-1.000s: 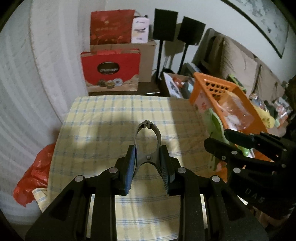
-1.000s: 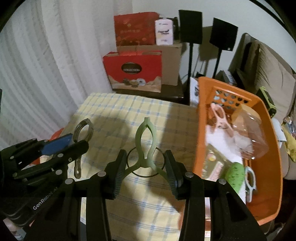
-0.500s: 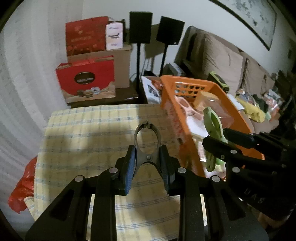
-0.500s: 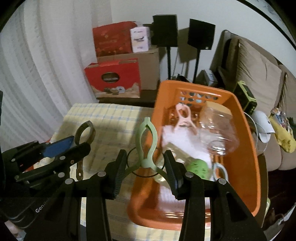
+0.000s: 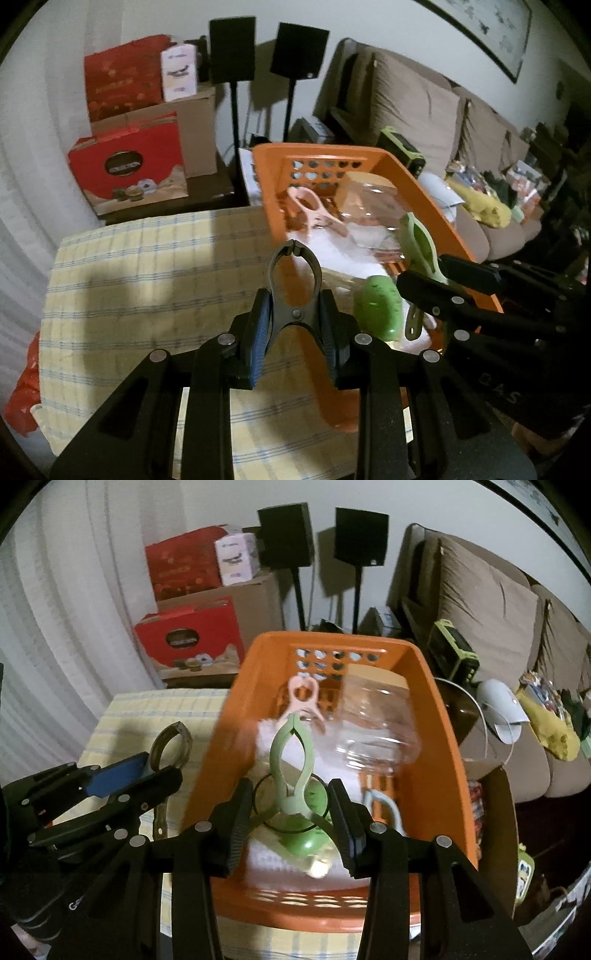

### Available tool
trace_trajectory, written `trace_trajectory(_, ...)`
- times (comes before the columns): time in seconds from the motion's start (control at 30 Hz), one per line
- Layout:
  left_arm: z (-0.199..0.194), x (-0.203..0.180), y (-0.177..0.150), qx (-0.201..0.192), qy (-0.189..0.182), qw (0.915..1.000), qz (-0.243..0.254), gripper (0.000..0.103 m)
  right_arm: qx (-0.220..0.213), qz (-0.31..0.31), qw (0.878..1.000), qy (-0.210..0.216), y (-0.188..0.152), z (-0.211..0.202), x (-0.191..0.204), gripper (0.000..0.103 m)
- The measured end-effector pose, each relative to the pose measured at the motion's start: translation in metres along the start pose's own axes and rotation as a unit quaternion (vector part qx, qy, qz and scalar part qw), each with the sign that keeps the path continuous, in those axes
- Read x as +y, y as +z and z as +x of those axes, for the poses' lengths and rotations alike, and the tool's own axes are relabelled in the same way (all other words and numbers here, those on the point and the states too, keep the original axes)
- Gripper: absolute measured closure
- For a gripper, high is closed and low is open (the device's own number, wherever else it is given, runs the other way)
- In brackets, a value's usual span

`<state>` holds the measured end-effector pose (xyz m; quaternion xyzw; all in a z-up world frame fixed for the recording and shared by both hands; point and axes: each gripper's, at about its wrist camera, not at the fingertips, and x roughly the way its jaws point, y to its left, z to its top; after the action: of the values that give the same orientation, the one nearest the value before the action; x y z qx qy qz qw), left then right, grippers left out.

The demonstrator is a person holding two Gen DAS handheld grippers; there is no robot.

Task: Organize objects
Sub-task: 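Carry the green clip into the basket and open the right tool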

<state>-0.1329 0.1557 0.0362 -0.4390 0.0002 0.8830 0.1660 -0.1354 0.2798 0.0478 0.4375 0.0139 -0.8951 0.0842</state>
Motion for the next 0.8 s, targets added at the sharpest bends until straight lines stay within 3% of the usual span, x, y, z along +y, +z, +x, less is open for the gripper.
trace_trajectory(0.37,0.032,-0.037,0.001,0.028,-0.014,0.9991,0.027,0.079,0.031,0.03,0.999,-0.02,-0.014,0.019,-0.051,0.061)
trace_trajectory(0.8,0.047,-0.067,0.001,0.042,-0.024,0.9976,0.049,0.078,0.064,0.052,0.996,-0.029,-0.028,0.039,-0.08,0.061)
